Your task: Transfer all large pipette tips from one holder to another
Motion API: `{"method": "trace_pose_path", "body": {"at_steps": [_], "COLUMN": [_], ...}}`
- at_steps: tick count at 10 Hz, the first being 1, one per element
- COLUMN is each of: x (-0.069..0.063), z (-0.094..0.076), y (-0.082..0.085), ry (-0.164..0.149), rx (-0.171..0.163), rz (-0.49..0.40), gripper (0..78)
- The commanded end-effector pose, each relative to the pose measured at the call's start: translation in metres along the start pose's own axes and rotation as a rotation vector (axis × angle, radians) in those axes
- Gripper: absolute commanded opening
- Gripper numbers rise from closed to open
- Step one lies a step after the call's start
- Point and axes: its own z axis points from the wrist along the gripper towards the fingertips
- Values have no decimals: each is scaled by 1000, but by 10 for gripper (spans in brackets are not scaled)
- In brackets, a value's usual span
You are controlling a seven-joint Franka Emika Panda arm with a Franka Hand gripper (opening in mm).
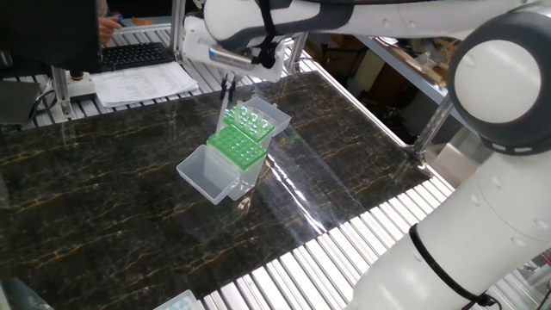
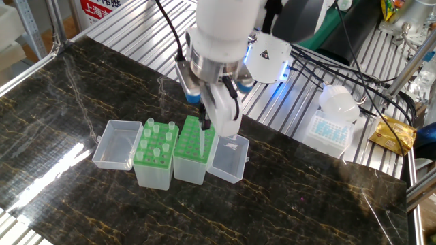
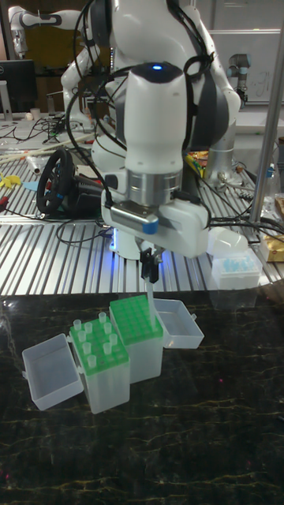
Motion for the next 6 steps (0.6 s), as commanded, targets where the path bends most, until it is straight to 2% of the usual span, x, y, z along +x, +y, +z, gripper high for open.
{"method": "trace_pose_path", "body": {"at_steps": [1,6], "x": [-6,-17], "z": [-11,-27], "y": [-3,-6], "ry": [4,25], "rx": [-4,-11], "rz": [8,25], "gripper": [12,12]}}
